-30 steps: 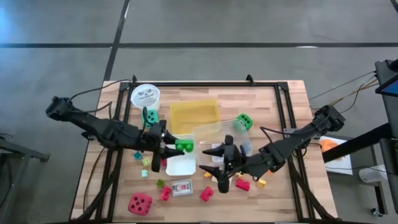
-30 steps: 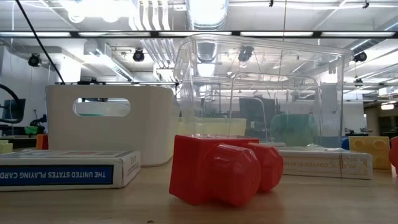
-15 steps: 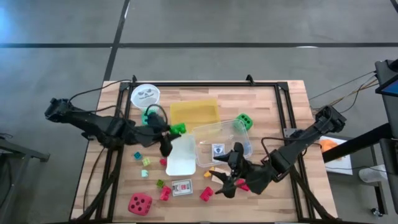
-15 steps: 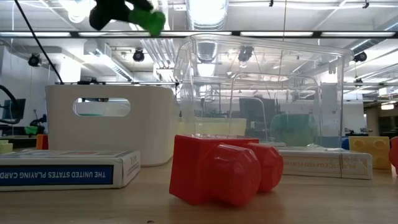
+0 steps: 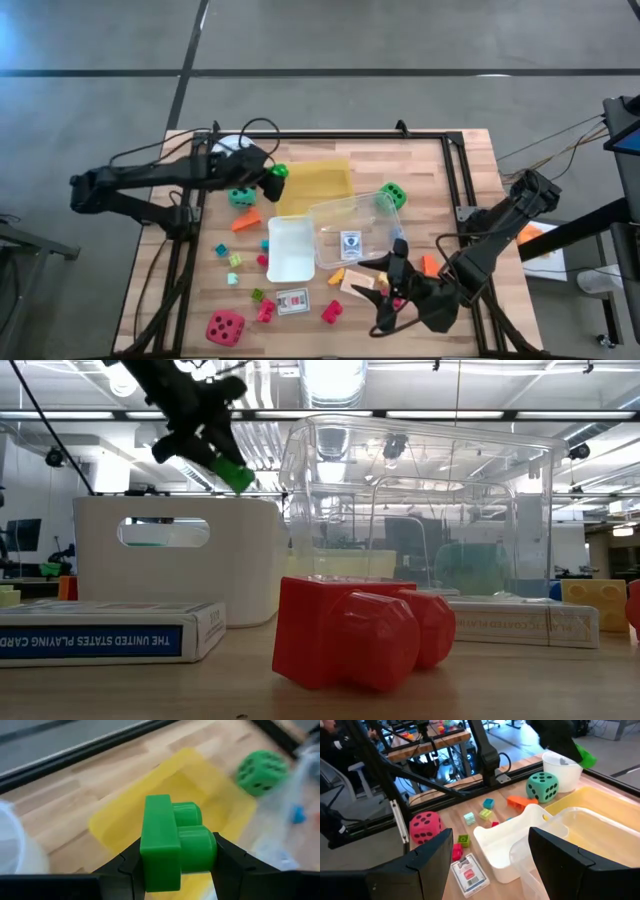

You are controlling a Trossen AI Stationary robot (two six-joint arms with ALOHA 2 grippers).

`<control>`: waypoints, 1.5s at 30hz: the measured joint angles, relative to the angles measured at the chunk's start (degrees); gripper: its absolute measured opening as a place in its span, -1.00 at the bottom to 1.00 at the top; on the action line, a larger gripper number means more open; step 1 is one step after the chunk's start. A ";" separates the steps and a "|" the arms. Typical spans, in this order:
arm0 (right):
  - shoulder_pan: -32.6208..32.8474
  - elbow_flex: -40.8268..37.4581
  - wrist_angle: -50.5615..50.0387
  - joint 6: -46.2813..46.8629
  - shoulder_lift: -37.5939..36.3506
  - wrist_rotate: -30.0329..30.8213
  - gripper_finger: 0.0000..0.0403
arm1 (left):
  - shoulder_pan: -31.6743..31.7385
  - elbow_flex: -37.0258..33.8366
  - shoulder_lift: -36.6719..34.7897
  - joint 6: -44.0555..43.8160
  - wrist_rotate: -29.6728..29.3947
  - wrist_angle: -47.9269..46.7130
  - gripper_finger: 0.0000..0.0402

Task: Pick & Place Toys
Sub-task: Put the green game piece into the yellow bin

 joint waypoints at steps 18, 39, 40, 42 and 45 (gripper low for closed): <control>0.65 -0.02 -2.37 2.16 -0.21 -0.08 0.27 | 4.07 6.88 21.08 16.43 7.22 -2.43 -0.23; 0.67 -0.72 -3.68 2.17 -0.12 -0.49 0.27 | 5.27 6.82 28.68 20.40 9.16 -0.65 -0.23; 0.67 -0.72 -3.67 2.19 -0.12 -0.49 0.27 | 5.28 6.82 28.68 20.40 9.16 -0.51 -0.23; 0.67 -0.72 -3.65 2.19 -0.12 -0.49 0.27 | 5.32 6.77 28.68 20.39 9.16 -0.58 -0.23; 0.67 -0.72 -3.65 2.15 -0.12 -0.49 0.27 | 5.30 6.77 28.68 19.82 9.16 -0.58 -0.23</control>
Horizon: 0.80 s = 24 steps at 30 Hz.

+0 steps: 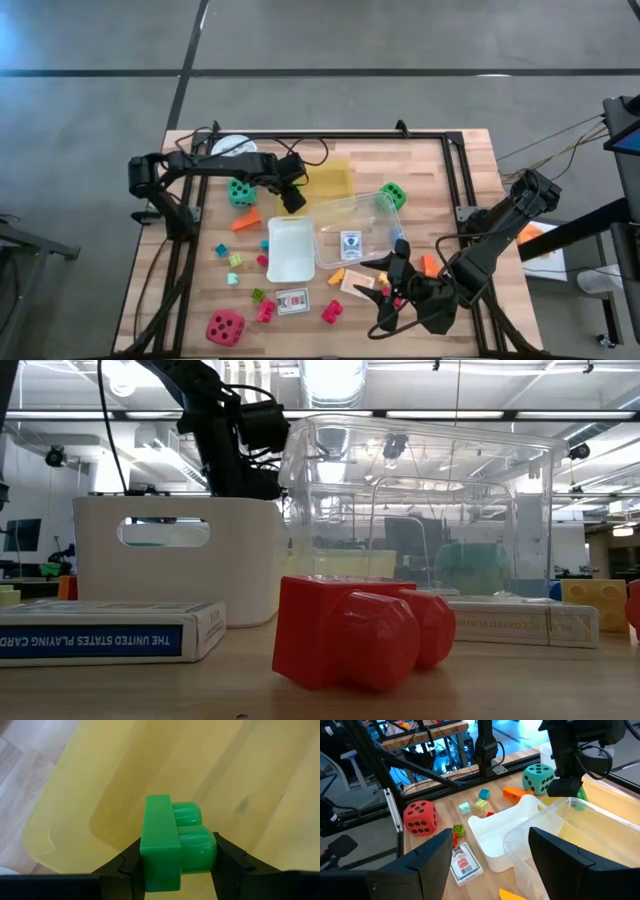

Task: Pick & Place Toys
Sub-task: Put the green game piece into the yellow bin

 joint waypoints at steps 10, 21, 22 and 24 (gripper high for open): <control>-0.04 0.00 0.00 -0.42 0.00 0.00 0.27 | 0.00 -0.02 0.00 -4.70 0.00 -0.03 -0.23; -0.02 0.00 0.00 -0.42 0.00 0.00 0.27 | -0.28 -0.66 0.00 -9.03 -0.02 -1.36 -0.23; -0.02 0.00 0.00 -0.42 0.00 0.00 0.27 | -0.33 -1.24 0.00 -9.34 0.00 -1.26 -0.23; -0.02 0.00 -0.02 -0.42 0.00 -0.01 0.27 | -0.35 -2.75 0.04 -9.71 -0.02 -0.45 -0.23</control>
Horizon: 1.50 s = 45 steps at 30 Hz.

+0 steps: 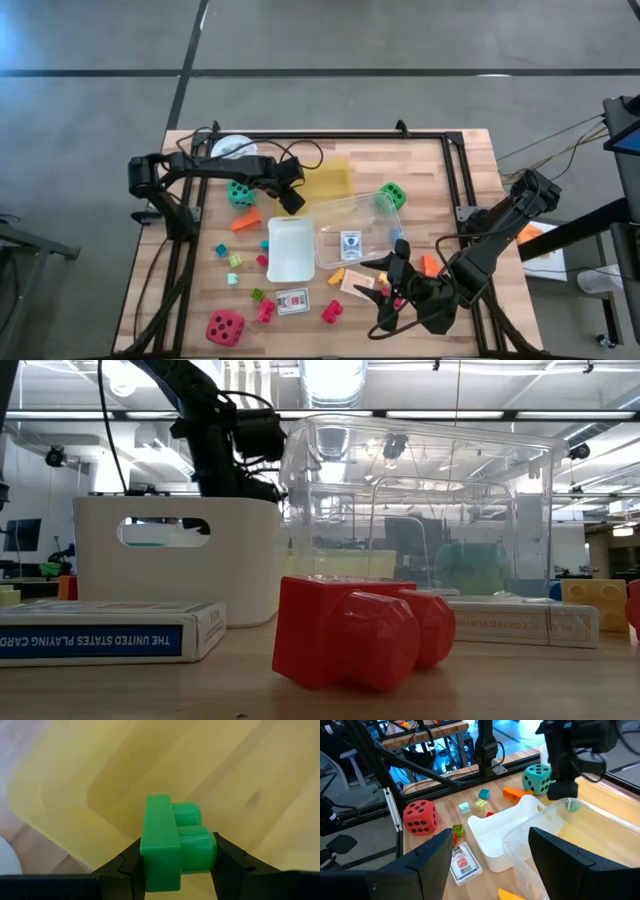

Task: Pick & Place Toys
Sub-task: Put the green game piece into the yellow bin, then put the light green game piece into the yellow bin

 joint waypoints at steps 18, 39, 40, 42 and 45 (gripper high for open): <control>0.00 0.00 -1.09 0.20 -0.02 -0.49 0.27 | -0.06 -2.49 -0.04 -0.19 0.02 3.74 -0.23; 0.00 0.00 -1.09 0.61 -0.04 -0.47 0.27 | -0.06 -3.71 -0.07 -0.32 1.11 3.71 0.13; 0.00 0.00 -1.10 0.61 -0.04 -0.48 0.27 | -0.06 -3.68 -0.07 -0.34 1.11 3.76 0.13; 0.00 0.00 -1.11 0.61 -0.04 -0.48 0.27 | -0.06 -3.68 -0.07 -0.34 1.11 3.77 0.14; 0.00 0.00 -1.09 0.62 -0.04 -0.49 0.27 | -0.06 -3.68 -0.07 -0.34 1.09 3.80 0.14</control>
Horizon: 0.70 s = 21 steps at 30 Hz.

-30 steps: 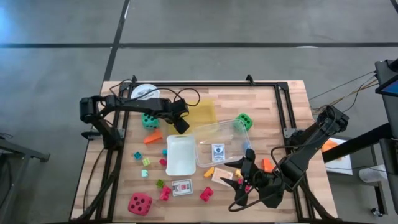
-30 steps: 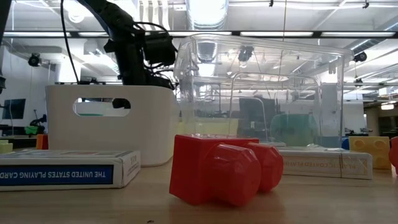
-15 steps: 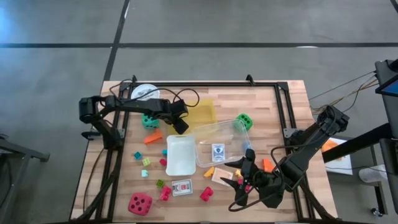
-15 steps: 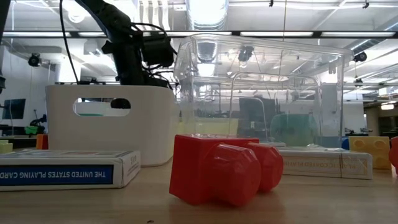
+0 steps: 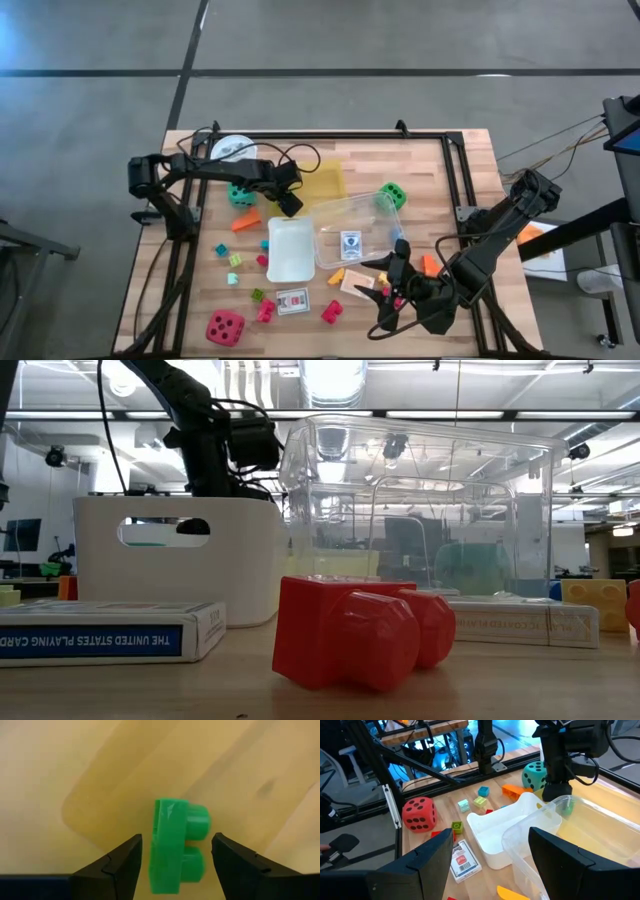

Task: Pick & Place Toys
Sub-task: Put the light green game piece into the yellow bin

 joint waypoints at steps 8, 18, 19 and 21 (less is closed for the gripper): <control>0.00 0.00 0.00 -0.01 0.00 0.00 0.27 | 0.02 0.12 0.00 0.02 -0.17 -0.09 0.15; 0.02 0.00 0.00 -0.01 0.00 0.00 0.27 | 0.04 5.69 -0.15 0.97 -0.18 -6.86 0.15; 0.00 0.00 0.00 -0.01 0.00 -0.02 0.27 | 0.04 6.35 -0.15 1.37 -0.19 -7.92 0.15; 0.00 0.00 0.00 -0.01 0.00 -0.48 0.27 | 0.04 7.65 -0.17 2.03 -0.17 -10.41 0.15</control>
